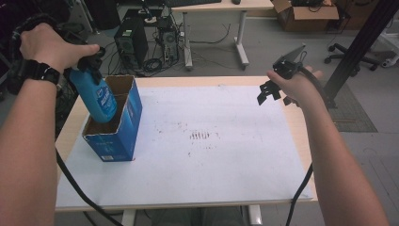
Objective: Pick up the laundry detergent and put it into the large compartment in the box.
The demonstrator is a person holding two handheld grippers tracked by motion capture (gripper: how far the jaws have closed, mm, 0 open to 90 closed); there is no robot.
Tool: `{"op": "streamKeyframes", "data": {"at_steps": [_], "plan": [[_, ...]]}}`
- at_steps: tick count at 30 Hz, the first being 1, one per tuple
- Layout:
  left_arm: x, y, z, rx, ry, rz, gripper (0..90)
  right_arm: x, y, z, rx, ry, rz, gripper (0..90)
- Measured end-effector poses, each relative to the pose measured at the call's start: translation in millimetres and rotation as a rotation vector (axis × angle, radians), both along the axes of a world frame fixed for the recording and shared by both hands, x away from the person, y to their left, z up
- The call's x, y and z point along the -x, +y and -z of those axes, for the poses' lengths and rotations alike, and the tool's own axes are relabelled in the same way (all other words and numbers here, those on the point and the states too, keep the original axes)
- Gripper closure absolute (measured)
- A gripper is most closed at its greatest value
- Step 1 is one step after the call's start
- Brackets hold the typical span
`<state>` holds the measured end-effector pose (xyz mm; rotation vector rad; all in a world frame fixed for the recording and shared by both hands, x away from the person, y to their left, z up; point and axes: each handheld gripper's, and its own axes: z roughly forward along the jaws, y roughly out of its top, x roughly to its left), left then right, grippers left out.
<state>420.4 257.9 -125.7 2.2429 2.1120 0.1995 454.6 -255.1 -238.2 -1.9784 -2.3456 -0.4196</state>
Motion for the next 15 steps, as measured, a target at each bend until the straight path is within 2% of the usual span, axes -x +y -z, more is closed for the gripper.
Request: {"op": "streamKeyframes", "data": {"at_steps": [8,15], "plan": [[-0.9,1.4,27.1,0.006,-0.002,-0.014,37.5,1.8,2.3,3.2,0.000,0.004,-0.010,3.5],[-3.7,3.9,54.9,-0.004,0.031,-0.021,37.5,2.9,1.1,4.1,0.001,-0.006,-0.010,3.5]]}}
